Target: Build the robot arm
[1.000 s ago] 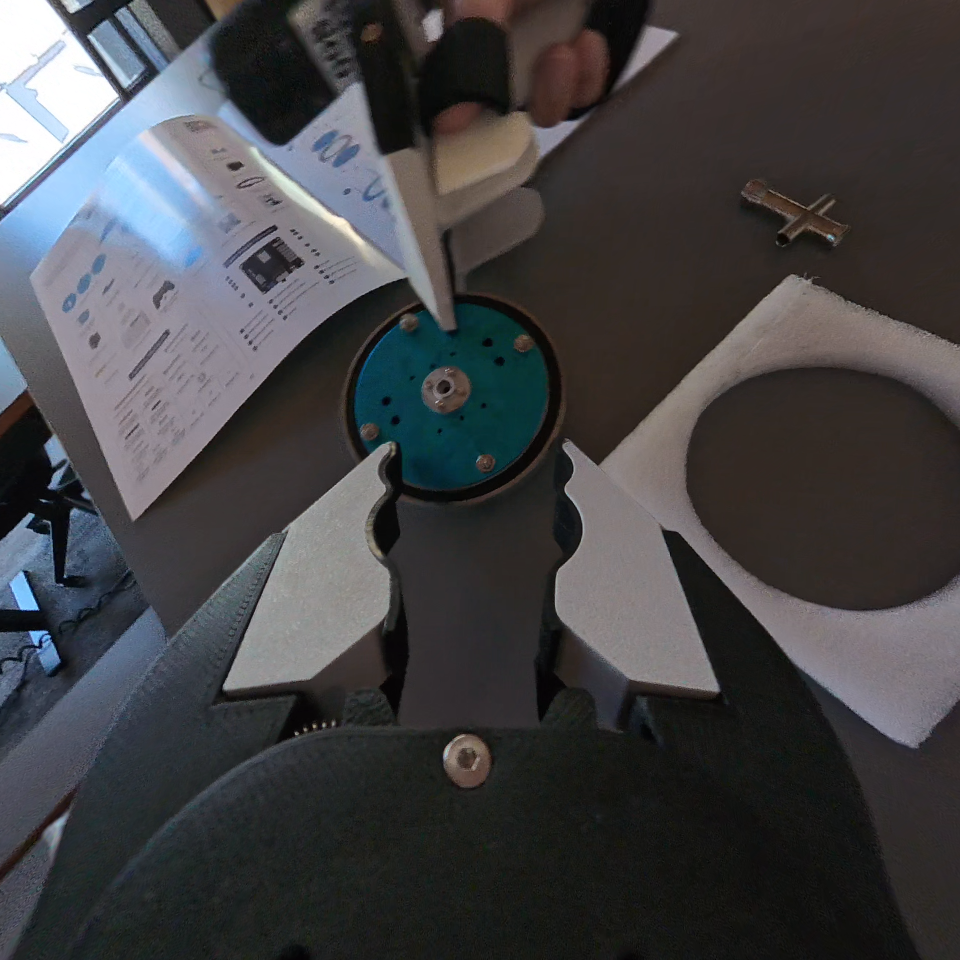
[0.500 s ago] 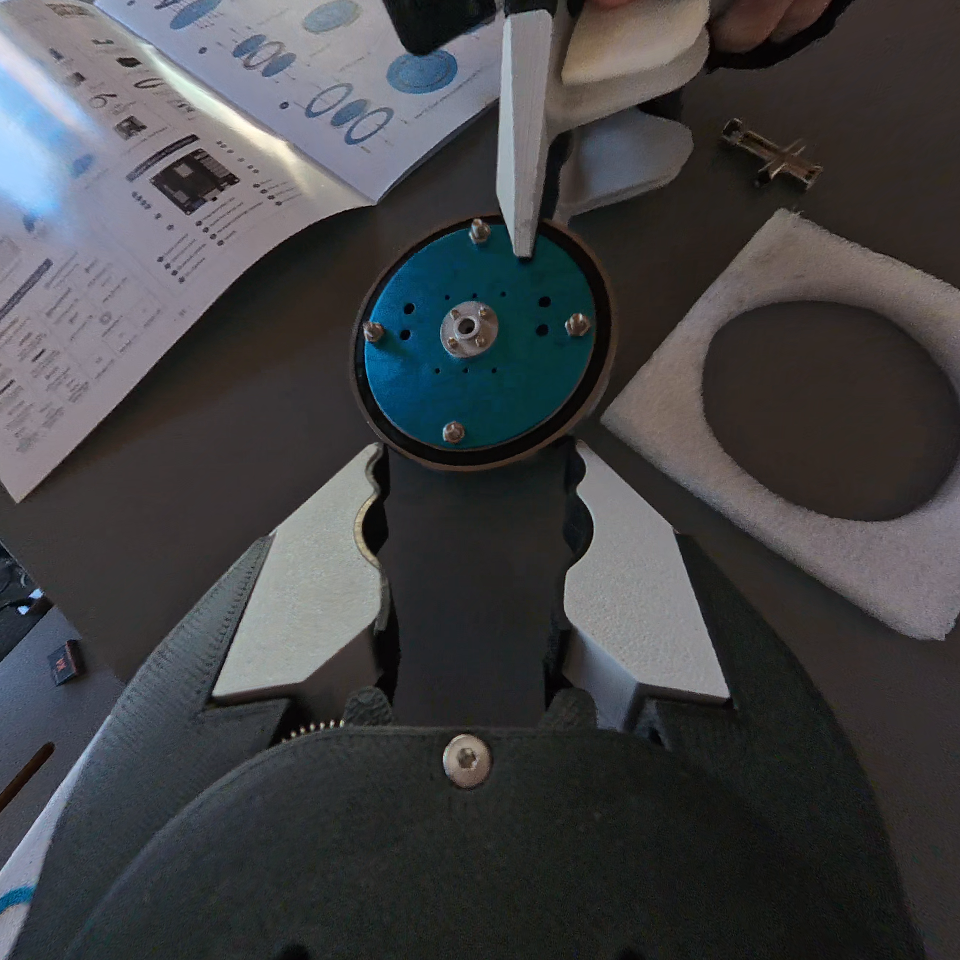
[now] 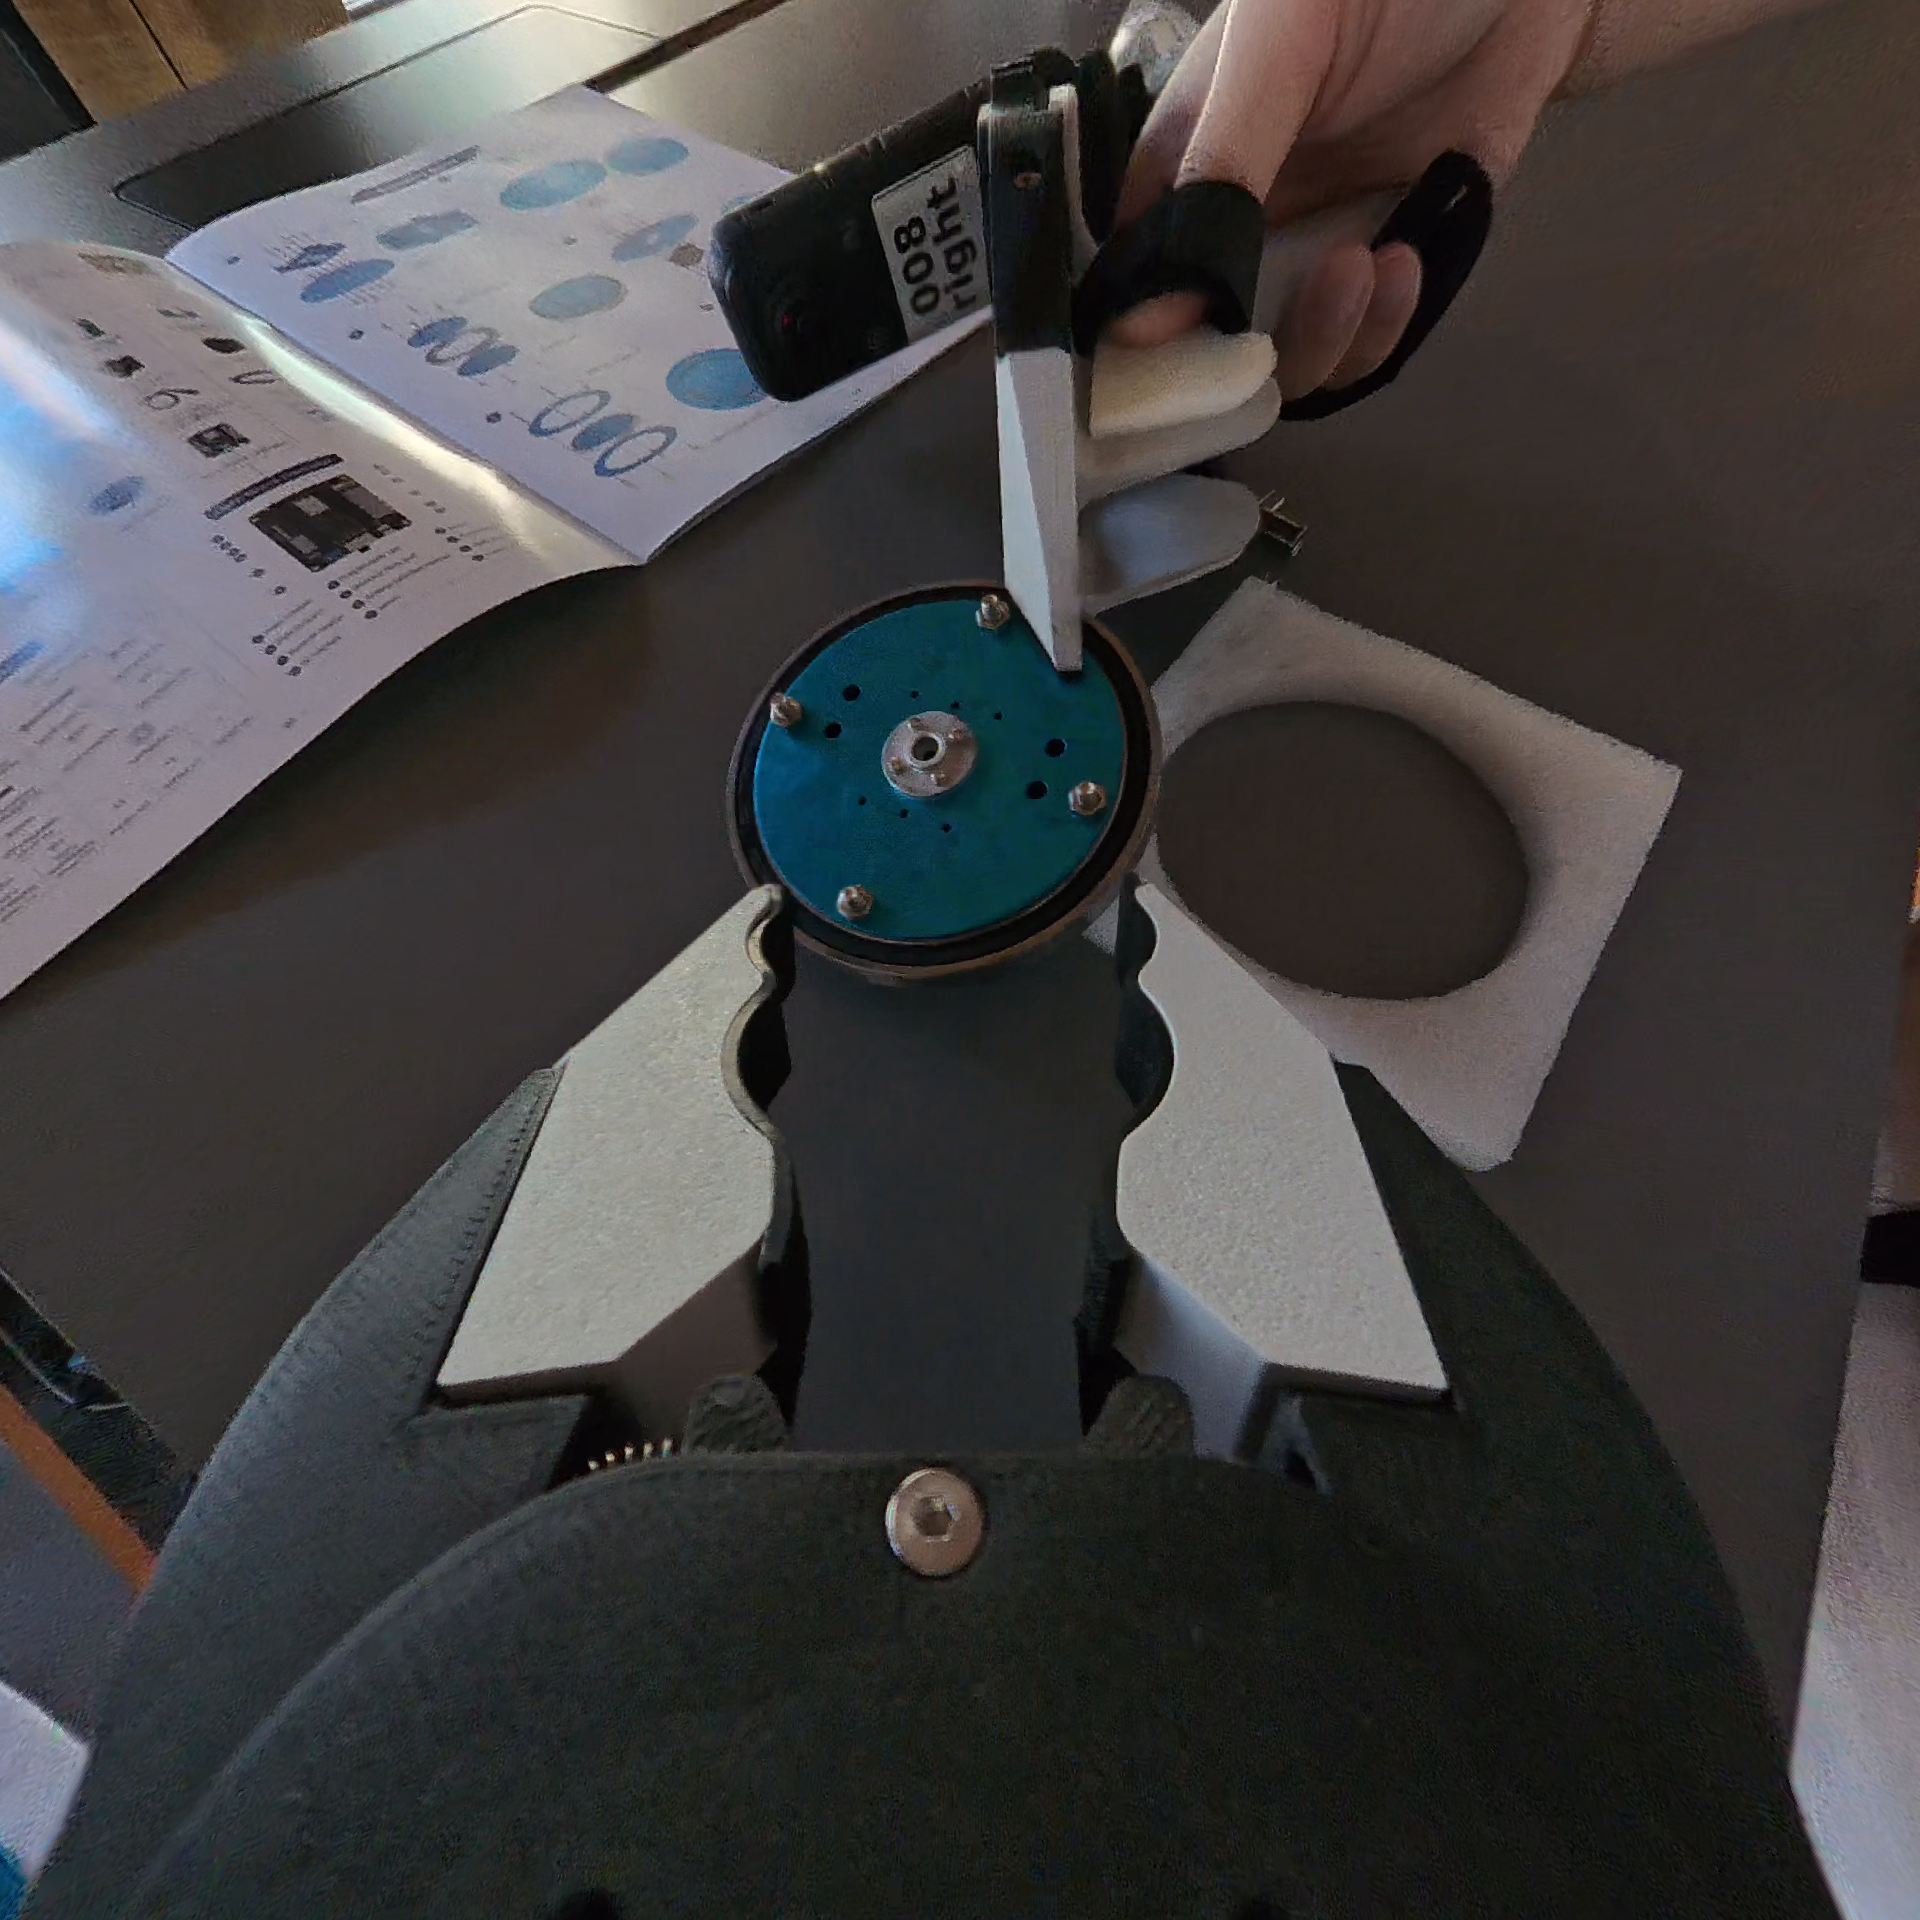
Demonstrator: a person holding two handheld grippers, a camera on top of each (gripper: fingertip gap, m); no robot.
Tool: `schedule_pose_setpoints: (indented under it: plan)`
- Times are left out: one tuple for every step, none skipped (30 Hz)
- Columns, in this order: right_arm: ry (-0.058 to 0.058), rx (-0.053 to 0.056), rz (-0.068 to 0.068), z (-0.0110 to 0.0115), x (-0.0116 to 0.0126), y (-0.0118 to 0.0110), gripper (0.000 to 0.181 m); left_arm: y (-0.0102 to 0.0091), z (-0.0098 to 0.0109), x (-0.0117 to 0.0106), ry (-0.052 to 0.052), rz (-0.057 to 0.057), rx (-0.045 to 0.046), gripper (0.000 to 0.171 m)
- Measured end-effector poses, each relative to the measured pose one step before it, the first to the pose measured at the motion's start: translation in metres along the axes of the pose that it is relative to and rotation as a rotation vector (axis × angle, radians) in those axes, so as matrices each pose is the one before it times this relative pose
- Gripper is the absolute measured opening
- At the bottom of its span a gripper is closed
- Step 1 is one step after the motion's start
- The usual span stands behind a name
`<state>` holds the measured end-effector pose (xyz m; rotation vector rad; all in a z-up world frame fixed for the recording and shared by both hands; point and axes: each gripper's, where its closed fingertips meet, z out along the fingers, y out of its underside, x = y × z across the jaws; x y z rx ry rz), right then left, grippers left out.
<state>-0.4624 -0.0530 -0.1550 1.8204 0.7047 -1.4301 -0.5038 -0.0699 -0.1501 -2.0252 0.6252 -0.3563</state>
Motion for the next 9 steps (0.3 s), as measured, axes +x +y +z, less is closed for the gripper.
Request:
schedule_pose_setpoints:
  plan:
    - [0.0129,-0.0221,-0.0185,-0.00017,0.00058,0.00117,0.012,0.0002,-0.0024,-0.00138,0.0006,-0.0163,0.00154,0.064]
    - [-0.0012,-0.0301,-0.0118,0.00036,-0.00107,0.00233,0.012,0.00063,-0.0019,-0.0015,0.0005,-0.0158,-0.00038,0.065]
    - [0.0031,-0.0262,-0.0092,0.00041,0.00009,0.00162,0.012,0.00067,-0.00163,-0.00177,-0.0029,-0.0107,0.001,0.066]
    - [0.0128,-0.0173,-0.0126,0.00063,0.00185,0.00088,0.012,0.00105,-0.00097,-0.00162,-0.0044,-0.0082,-0.00089,0.067]
    - [0.0078,-0.0179,-0.0097,0.00103,0.00134,0.00135,0.012,0.00143,-0.00013,-0.00076,-0.0015,-0.0076,-0.00485,0.068]
    - [-0.0099,-0.0149,-0.0099,0.00085,-0.00143,0.00053,0.012,0.00205,0.00064,0.00013,0.0022,-0.0061,-0.00741,0.069]
    - [-0.015,-0.0022,-0.0059,-0.00007,-0.0019,-0.0011,0.012,0.00289,0.00147,0.00161,0.0086,-0.0081,-0.01384,0.071]
    - [0.0003,-0.0044,0.0027,-0.00052,0.00053,-0.00058,0.012,0.00323,0.0019,0.00198,0.0098,-0.0086,-0.01547,0.075]
    - [0.0126,-0.0095,-0.0084,-0.00072,0.00159,0.00029,0.012,0.00319,0.00199,0.00156,0.0044,-0.0062,-0.01417,0.077]
